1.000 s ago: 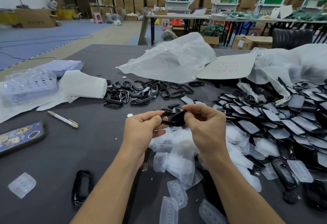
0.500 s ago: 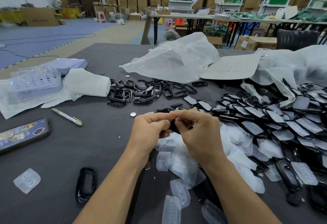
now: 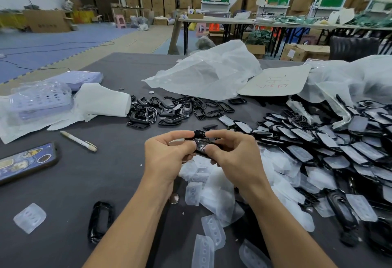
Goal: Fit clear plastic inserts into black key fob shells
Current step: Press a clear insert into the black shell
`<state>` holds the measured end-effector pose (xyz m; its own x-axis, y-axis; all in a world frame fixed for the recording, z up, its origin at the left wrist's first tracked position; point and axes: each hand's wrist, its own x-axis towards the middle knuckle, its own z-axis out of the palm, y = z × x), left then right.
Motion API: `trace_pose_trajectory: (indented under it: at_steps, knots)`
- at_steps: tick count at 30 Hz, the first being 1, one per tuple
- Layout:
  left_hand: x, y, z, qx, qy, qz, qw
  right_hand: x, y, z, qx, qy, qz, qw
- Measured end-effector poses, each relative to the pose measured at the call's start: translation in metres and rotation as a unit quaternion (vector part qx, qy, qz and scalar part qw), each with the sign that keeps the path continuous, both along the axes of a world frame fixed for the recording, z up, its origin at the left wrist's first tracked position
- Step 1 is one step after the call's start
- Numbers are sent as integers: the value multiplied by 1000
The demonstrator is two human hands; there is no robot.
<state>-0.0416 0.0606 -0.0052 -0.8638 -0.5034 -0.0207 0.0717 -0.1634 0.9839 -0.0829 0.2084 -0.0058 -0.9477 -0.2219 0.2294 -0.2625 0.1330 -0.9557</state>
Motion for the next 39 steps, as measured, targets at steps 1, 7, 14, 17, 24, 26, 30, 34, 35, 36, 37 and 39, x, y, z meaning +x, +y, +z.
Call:
trace_pose_trajectory:
  at_steps: [1, 7, 14, 17, 24, 26, 30, 34, 35, 36, 37, 39]
  knots:
    - [0, 0, -1, -7, 1, 10, 1000, 0, 0, 0, -24, -18, 11, 999]
    - [-1, 1, -2, -56, 10, 5, 998, -2, 0, -2, -75, -40, 1, 996]
    - [1, 11, -3, -90, -4, -22, 996, -5, 6, 0, -129, -89, 18, 987]
    - [3, 14, -5, -152, -9, 40, 988, -3, 0, -2, -105, -104, 17, 989]
    - [3, 11, -4, -145, 10, 32, 989, -2, -2, -3, -87, -104, 25, 990]
    - [2, 9, -4, -63, 1, -19, 998, -1, -1, -1, -92, -84, 10, 992]
    - [1, 8, -3, -71, -17, -31, 997, 5, -3, 2, -107, -63, 12, 992]
    - [1, 9, -4, -149, 7, 40, 988, 5, -7, 0, -105, -76, 10, 991]
    - [2, 11, -4, -168, 18, 52, 984, 5, -8, -1, -102, -73, 7, 992]
    - [3, 13, -4, -183, 29, 61, 981, 4, -7, -1, -95, -65, 0, 993]
    - [4, 14, -3, -192, 35, 69, 978, 4, -7, -2, -85, -50, -9, 995]
    - [4, 13, -3, -150, 30, 53, 987, 3, -6, -3, -73, -19, -34, 997]
